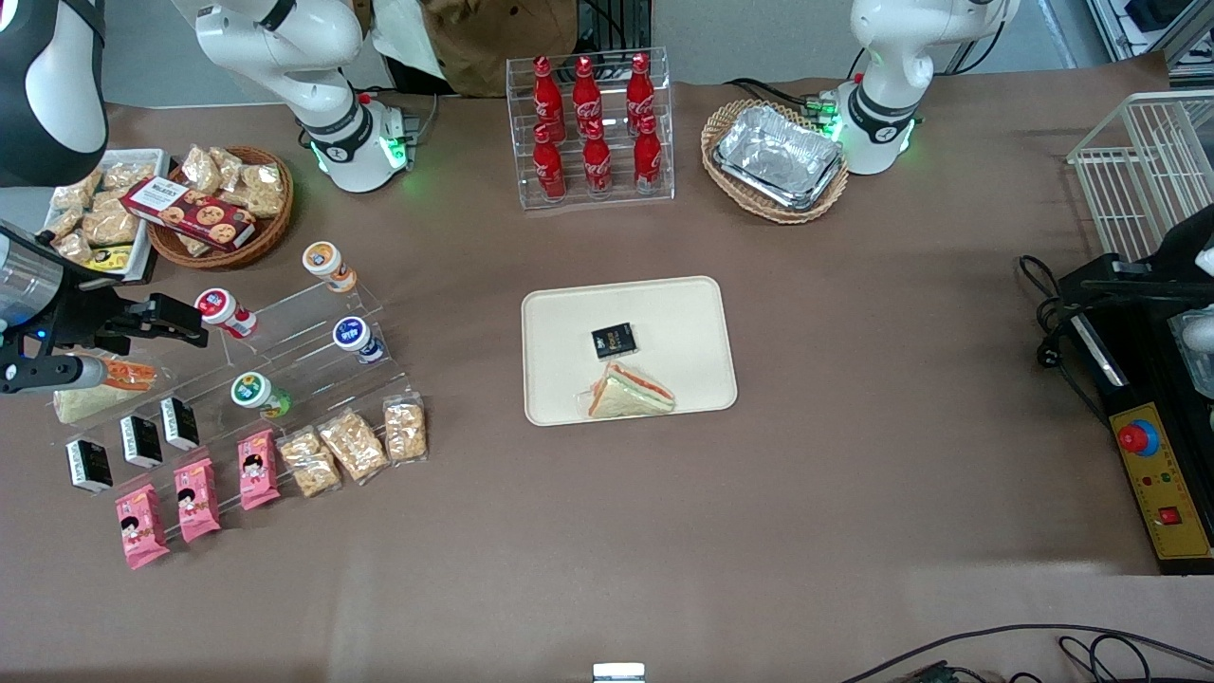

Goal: Place green gum on tray
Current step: 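Move the right gripper down toward the green-and-white gum bottle on the rack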

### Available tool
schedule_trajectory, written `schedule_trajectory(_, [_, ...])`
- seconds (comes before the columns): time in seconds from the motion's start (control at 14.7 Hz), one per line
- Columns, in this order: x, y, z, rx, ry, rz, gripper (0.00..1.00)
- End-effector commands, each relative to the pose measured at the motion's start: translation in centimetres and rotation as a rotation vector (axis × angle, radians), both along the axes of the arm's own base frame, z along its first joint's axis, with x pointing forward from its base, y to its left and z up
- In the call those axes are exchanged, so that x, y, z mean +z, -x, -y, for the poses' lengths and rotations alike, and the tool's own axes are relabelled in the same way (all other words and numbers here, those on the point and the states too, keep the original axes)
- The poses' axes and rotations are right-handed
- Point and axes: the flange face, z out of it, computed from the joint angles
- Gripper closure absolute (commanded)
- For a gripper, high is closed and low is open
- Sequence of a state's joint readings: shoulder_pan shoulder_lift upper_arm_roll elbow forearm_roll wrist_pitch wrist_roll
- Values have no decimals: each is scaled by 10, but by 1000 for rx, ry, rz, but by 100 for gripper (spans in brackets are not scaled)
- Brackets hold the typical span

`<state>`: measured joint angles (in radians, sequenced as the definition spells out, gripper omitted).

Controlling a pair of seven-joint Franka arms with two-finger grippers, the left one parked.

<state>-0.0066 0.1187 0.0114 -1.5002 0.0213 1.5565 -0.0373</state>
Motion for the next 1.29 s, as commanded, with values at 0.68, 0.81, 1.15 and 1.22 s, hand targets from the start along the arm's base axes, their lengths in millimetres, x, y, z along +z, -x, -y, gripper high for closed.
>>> schedule_trajectory(0.68, [-5, -6, 22, 402, -3, 37, 0])
schedule_trajectory(0.81, [-9, -4, 25, 401, -5, 28, 0])
schedule_trajectory(1.15, [-61, 12, 37, 378, -7, 31, 0])
schedule_trajectory(1.22, [-73, 18, 37, 377, -5, 40, 0])
